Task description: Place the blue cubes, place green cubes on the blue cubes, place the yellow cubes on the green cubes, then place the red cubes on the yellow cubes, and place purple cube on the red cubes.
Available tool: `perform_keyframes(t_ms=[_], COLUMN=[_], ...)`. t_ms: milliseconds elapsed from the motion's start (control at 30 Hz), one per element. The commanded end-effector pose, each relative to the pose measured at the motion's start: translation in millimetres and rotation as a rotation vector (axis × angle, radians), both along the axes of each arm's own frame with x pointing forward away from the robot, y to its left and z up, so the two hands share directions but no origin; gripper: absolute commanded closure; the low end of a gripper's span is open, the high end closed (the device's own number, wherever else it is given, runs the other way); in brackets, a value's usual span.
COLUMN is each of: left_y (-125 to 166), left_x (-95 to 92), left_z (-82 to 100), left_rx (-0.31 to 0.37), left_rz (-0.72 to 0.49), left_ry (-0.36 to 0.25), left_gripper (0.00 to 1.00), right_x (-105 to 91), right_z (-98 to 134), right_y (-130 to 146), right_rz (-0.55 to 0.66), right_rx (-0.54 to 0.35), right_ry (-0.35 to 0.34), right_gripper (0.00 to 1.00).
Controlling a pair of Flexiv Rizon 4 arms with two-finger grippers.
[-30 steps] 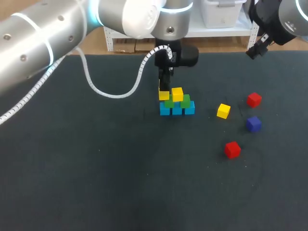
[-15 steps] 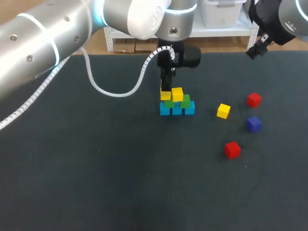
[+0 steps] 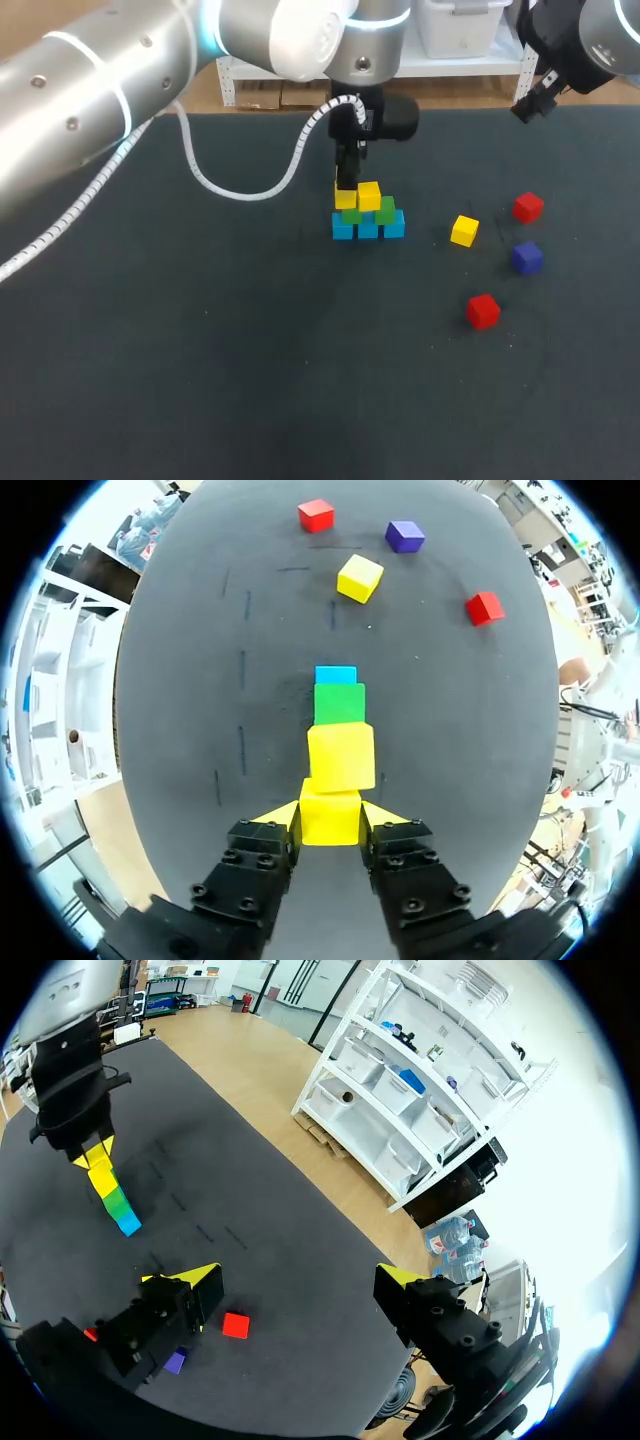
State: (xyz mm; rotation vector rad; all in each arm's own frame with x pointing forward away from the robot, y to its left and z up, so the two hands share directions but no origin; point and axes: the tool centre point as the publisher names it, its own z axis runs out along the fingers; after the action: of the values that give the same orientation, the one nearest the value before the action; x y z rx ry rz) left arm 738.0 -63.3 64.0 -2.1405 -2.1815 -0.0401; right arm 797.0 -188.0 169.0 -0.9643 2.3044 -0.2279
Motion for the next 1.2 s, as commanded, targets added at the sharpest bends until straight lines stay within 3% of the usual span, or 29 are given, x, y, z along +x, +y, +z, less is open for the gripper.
perform_keyframes(t_ms=[33, 300, 467, 533, 600, 667, 700, 733, 967, 1200], left_y=[-2.8, -1.6, -1.5, -1.6, -1.1, -0.1, 0.5, 0.8, 4.2, 21.7], left_x=[6.7, 7.3, 7.5, 7.4, 7.3, 7.5, 7.5, 7.3, 4.7, -2.9], left_z=[0.3, -1.2, -2.3, -2.4, -2.3, -2.3, -2.0, -1.8, -0.1, 13.5], left_rx=[0.007, 0.005, 0.005, 0.001, 0.001, 0.000, -0.004, -0.005, -0.020, -0.052], left_rz=[-0.001, 0.003, 0.004, 0.000, 0.005, 0.006, 0.006, 0.006, 0.006, 0.057], left_ry=[0.015, 0.016, 0.017, 0.019, 0.020, 0.023, 0.025, 0.025, 0.026, -0.006], left_gripper=[1.00, 1.00, 0.93, 0.68, 0.62, 0.45, 0.05, 0.00, 0.00, 0.00], right_x=[-0.8, -0.8, -0.8, -0.8, -0.8, -0.8, -0.8, -0.8, -0.8, -0.8], right_z=[-1.0, -1.0, -1.0, -1.0, -1.0, -1.0, -1.0, -1.0, -1.0, -1.0], right_y=[0.2, 0.2, 0.2, 0.2, 0.2, 0.2, 0.2, 0.2, 0.2, 0.2], right_rz=[-0.003, -0.003, -0.003, -0.003, -0.003, -0.003, -0.003, -0.003, -0.003, -0.003], right_rx=[-0.001, -0.001, -0.001, -0.001, -0.001, -0.001, -0.001, -0.001, -0.001, -0.001], right_ry=[-0.006, -0.006, -0.006, -0.006, -0.006, -0.006, -0.006, -0.006, -0.006, -0.006], right_gripper=[0.00, 0.00, 0.00, 0.00, 0.00, 0.00, 0.00, 0.00, 0.00, 0.00])
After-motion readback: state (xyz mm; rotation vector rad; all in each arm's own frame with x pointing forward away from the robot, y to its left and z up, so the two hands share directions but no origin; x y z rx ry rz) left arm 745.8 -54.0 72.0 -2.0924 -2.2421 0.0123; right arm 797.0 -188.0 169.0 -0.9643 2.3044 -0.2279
